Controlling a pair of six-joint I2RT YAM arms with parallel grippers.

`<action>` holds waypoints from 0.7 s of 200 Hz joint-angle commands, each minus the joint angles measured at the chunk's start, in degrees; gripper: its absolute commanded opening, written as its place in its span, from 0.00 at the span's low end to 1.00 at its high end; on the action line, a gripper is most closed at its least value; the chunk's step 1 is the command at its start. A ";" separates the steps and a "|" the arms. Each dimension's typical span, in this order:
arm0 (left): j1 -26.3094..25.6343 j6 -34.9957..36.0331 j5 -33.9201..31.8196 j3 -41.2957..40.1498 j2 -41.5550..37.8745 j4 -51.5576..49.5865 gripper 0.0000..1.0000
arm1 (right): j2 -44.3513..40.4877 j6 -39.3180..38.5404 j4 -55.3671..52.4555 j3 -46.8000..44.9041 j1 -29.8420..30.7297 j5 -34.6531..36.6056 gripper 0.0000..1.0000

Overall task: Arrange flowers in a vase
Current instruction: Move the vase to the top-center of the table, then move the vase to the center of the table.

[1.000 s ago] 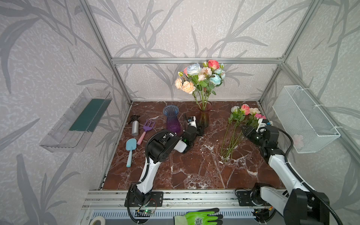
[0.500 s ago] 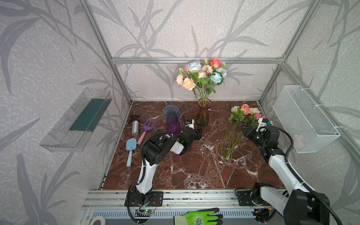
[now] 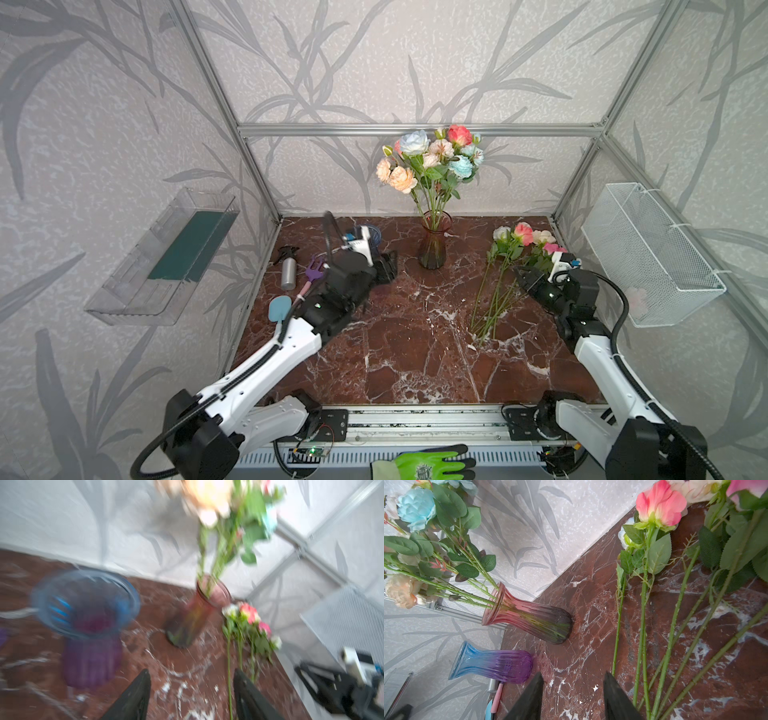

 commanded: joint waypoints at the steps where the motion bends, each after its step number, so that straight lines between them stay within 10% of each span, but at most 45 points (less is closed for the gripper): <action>1: 8.52 4.18 3.23 7.57 1.33 -24.35 0.67 | -0.30 -0.74 0.61 -0.69 0.46 -0.80 0.48; 52: 24.69 9.33 19.91 25.02 17.44 -36.32 0.58 | -0.78 -0.86 0.68 -1.16 0.59 -1.63 0.49; 140: 27.20 10.51 30.02 33.66 32.56 -35.36 0.62 | -0.70 -1.53 0.34 -1.11 0.64 -1.77 0.52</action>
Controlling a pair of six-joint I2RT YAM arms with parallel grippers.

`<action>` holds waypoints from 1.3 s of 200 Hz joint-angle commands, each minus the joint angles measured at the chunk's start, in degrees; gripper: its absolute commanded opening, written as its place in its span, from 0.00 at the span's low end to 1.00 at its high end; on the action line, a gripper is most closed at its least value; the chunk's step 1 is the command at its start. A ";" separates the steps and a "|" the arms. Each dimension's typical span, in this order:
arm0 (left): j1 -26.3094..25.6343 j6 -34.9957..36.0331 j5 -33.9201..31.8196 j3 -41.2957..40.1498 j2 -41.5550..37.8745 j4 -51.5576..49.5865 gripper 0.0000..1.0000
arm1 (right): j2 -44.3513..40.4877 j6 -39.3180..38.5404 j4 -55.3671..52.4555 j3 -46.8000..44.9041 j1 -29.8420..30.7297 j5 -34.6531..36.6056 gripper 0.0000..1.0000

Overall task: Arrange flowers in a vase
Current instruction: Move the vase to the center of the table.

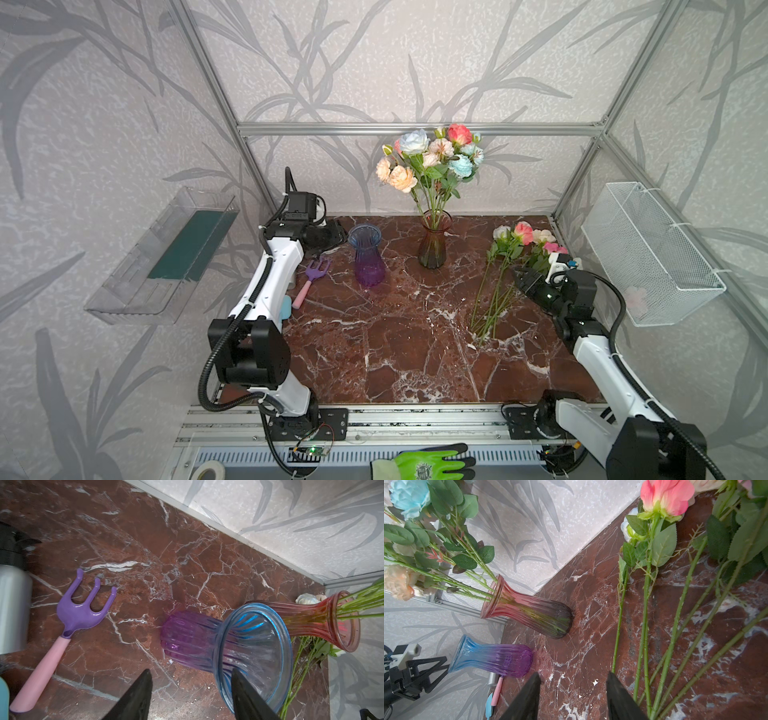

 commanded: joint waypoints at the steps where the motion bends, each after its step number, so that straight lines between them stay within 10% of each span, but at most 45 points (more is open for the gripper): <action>1: 0.09 1.60 3.45 2.21 1.05 -1.23 0.62 | -0.67 -0.80 0.35 -0.28 0.24 -0.88 0.52; 177: -1.36 6.46 2.26 14.95 15.62 -9.98 0.30 | -0.72 -1.07 0.44 -0.55 0.22 -0.61 0.52; 260: -1.86 6.40 5.70 13.46 12.46 -13.47 0.00 | -1.18 -1.06 0.19 -0.38 0.23 -0.61 0.52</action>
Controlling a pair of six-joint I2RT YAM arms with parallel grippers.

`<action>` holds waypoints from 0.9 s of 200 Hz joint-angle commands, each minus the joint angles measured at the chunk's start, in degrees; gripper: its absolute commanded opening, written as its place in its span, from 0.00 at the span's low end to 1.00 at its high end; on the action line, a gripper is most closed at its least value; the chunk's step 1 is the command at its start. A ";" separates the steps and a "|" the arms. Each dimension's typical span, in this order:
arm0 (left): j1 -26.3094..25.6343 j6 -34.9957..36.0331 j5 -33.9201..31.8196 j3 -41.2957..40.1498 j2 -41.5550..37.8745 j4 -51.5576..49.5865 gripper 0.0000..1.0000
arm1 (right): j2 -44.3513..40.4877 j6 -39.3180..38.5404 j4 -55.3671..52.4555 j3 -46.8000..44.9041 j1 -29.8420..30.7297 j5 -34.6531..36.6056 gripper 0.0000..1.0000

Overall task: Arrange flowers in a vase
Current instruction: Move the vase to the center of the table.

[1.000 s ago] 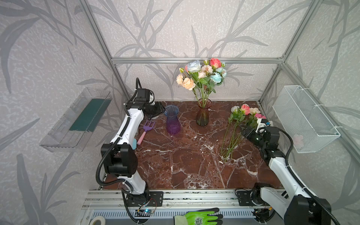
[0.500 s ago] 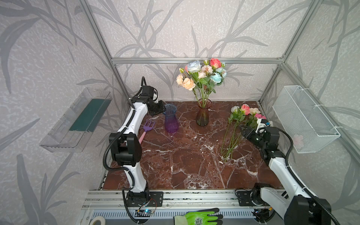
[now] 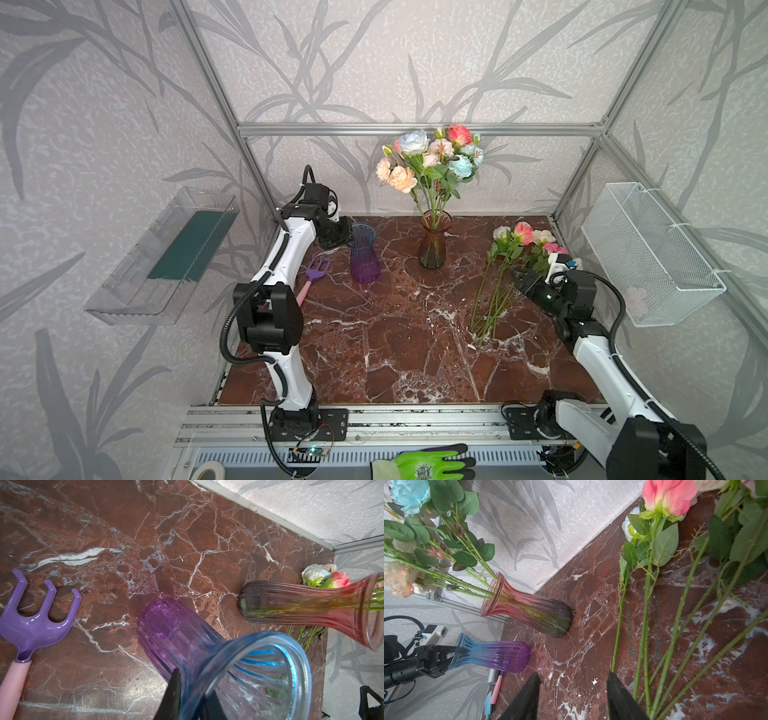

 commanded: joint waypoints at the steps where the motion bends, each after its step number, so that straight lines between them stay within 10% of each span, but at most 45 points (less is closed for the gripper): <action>1: -0.67 1.20 0.68 -0.82 -2.28 -3.79 0.00 | -1.18 -0.58 0.17 -0.24 0.23 -0.48 0.52; 98: -18.07 -1.36 -2.82 -13.91 -19.66 -5.03 0.00 | -0.18 -6.69 -7.87 3.29 0.31 4.98 0.44; 180: -32.06 -3.61 -0.83 -10.40 -13.16 -7.21 0.00 | 23.42 -15.21 -17.66 18.33 2.18 7.25 0.45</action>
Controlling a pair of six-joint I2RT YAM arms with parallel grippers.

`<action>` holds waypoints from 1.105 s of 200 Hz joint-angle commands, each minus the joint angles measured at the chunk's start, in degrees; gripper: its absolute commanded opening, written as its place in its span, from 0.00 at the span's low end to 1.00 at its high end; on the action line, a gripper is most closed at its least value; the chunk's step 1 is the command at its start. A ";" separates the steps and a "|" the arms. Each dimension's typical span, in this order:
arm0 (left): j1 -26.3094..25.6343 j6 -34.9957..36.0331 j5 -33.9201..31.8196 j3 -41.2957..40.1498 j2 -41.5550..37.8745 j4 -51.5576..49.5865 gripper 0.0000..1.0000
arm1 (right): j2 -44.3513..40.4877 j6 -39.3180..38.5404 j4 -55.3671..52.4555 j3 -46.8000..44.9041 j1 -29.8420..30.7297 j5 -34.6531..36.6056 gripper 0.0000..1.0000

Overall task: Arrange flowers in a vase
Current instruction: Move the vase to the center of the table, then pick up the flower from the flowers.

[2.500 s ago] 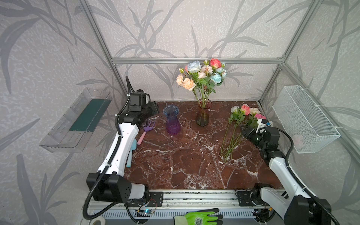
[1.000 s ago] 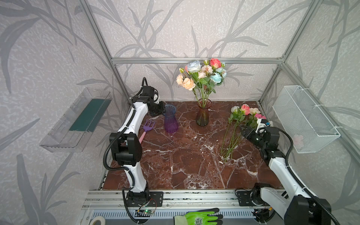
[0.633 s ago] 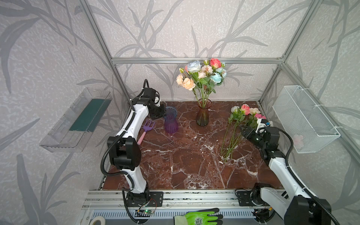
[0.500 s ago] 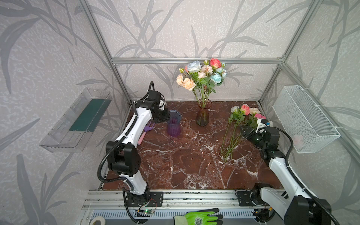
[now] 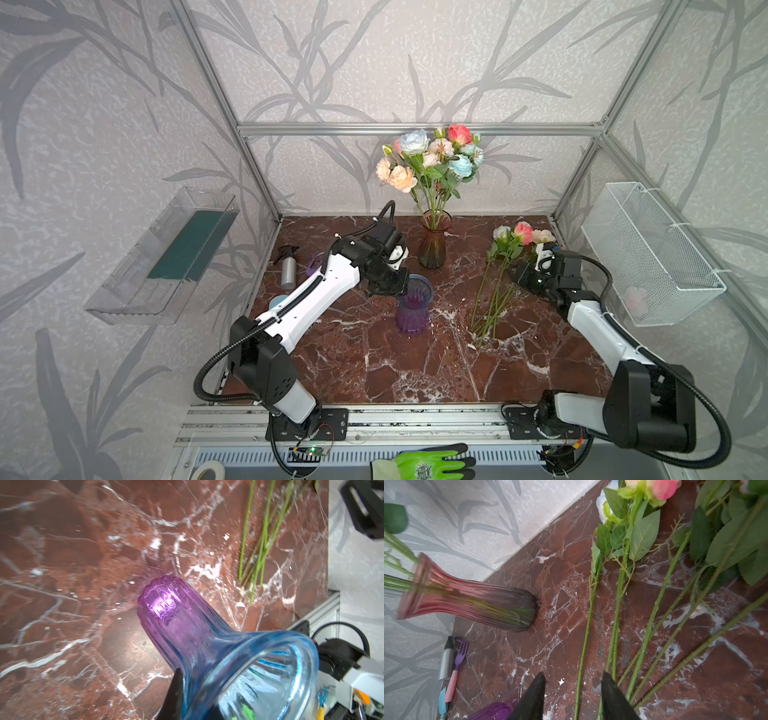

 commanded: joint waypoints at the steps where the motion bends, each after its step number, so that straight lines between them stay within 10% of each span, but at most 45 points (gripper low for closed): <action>1: -0.64 0.07 1.54 5.11 2.58 0.18 0.00 | 4.46 -3.25 -3.85 3.52 0.28 1.68 0.45; 136: -0.67 4.83 2.50 19.12 14.77 -6.28 0.34 | 18.34 -6.57 -8.86 13.13 -1.17 10.52 0.47; 221: 2.23 6.95 -9.33 13.61 -1.35 4.13 0.53 | 27.32 -6.29 -9.68 16.25 -1.33 11.28 0.31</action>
